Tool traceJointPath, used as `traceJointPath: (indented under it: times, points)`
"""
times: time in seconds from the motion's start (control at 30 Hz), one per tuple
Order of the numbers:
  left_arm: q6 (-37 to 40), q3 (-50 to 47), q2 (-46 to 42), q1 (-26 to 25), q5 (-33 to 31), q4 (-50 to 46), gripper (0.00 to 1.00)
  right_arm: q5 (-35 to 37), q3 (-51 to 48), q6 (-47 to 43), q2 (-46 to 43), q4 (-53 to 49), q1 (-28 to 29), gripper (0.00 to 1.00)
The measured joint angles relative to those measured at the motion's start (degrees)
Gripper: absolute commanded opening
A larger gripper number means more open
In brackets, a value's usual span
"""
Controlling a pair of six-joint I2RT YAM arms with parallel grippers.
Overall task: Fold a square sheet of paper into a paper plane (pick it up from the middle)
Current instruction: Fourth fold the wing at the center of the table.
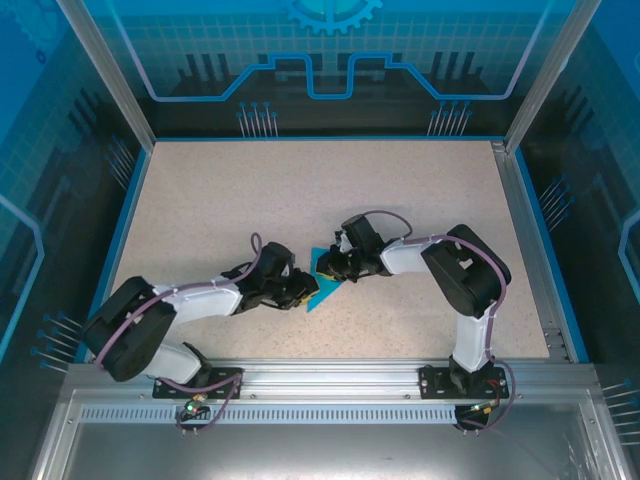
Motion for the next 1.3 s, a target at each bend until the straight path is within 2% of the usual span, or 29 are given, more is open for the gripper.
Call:
traceJointPath:
  times: [0.2,0.33,0.47,0.73,0.9,1.03,1.3]
  points:
    - [-0.44,0.44,3.48,0.00,-1.86,1.81,0.20,0.09,0.07,-0.07,0.00,-0.15,0.00,0.18]
    - [-0.37,0.55,5.73,-0.07,-3.19,0.07,0.10,0.09,0.07,-0.52,-0.04,-0.20,0.00,0.19]
    - [0.09,2.38,6.12,-1.62,-5.70,-3.52,0.06,0.11,1.44,-2.03,-0.02,-2.73,-0.11,0.19]
    - [0.28,2.58,5.84,-3.58,-9.16,-4.52,0.04,-1.16,4.81,-9.55,-0.24,-11.19,-2.05,0.20]
    - [0.50,2.32,5.75,-3.74,-9.42,-4.09,0.04,-2.14,6.10,-15.26,-2.56,-14.25,-3.78,0.15]
    - [1.29,2.40,5.75,-3.78,-9.55,-4.17,0.03,-3.61,6.29,-17.51,-3.58,-14.25,-2.40,0.11]
    - [1.62,2.56,5.81,-3.78,-9.55,-4.42,0.02,-1.46,6.54,-18.12,-1.42,-15.06,0.85,0.08]
